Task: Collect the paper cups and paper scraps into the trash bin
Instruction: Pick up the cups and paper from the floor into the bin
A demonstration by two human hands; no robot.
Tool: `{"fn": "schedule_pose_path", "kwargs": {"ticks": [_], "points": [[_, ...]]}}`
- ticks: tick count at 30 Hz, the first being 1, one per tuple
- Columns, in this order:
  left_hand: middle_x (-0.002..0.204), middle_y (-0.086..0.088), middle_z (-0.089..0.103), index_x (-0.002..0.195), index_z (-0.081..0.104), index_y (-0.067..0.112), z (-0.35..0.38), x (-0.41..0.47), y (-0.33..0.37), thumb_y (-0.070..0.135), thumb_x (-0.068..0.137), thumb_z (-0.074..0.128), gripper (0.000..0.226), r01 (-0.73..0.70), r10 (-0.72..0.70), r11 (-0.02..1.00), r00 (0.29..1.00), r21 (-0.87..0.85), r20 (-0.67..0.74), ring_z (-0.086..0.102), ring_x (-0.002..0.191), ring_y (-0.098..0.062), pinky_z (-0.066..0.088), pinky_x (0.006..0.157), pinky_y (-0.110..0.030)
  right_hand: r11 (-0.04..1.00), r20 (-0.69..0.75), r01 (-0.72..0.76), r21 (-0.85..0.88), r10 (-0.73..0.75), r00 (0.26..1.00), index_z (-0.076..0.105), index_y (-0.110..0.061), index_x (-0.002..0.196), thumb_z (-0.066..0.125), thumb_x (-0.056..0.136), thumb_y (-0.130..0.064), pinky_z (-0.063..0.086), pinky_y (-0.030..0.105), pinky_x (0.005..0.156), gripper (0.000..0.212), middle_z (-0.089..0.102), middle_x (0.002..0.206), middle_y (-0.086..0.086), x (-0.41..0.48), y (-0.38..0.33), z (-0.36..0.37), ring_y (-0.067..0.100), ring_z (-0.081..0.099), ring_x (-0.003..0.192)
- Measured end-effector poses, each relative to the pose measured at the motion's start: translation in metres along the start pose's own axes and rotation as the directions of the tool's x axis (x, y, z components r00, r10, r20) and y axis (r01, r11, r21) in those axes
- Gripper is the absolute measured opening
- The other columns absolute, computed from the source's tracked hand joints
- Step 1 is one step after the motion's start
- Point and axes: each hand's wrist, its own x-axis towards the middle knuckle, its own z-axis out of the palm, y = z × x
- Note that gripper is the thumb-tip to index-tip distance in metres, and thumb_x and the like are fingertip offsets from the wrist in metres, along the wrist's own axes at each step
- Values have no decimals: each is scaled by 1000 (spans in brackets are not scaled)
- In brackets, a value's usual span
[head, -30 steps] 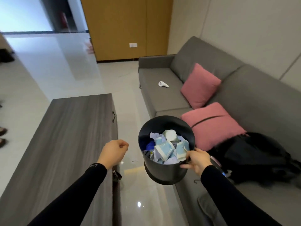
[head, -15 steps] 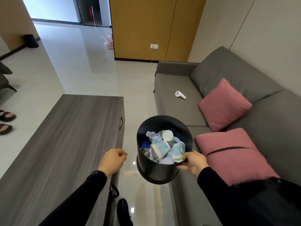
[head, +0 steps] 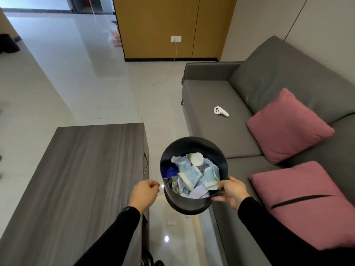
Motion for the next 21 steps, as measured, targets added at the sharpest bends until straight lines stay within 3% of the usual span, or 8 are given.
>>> {"fn": "schedule_pose_path", "kwargs": {"ticks": [6,9,14,15,19,21], "points": [[85,-3,70,94,70,11,4,59,27,11,86,52,20,53,-54,998,998,-31,-31,63,73,-12,45,65,-20,998,61,-52,-18,53,997,54,-3,123,38,80,19,58,41,45,51,63,114,22,61,-33,24,41,63,93],[83,-4,69,92,69,13,12,87,33,11,87,50,19,113,-118,991,991,-73,-68,64,72,-15,45,66,-23,995,84,-83,-49,87,993,52,-5,129,38,81,18,59,41,46,55,62,120,21,106,-50,37,42,63,100],[74,-2,68,81,65,17,63,141,18,8,88,50,19,264,-268,961,963,-87,-39,60,61,-13,46,58,-22,992,152,-128,-24,130,980,52,-4,126,34,82,20,57,35,40,54,59,107,19,207,-59,54,36,59,79],[73,0,69,83,67,16,78,151,10,9,87,51,18,292,-294,954,956,-69,-23,61,61,-12,47,58,-21,991,153,-135,-19,136,979,52,-6,128,34,82,20,57,35,41,56,59,107,18,227,-56,59,35,58,77],[90,-2,75,88,71,19,129,203,-19,14,84,55,18,357,-355,932,934,-65,44,69,86,-20,52,83,-30,989,159,-147,-29,150,976,50,-17,133,35,83,20,57,34,43,64,61,100,12,307,-37,85,34,59,81],[89,-6,75,82,70,24,150,239,-34,12,84,54,20,370,-364,924,929,-101,72,69,88,-25,52,83,-34,986,155,-160,-50,166,974,51,-17,132,35,83,20,57,35,46,63,62,90,9,347,-22,97,30,59,73]]}}
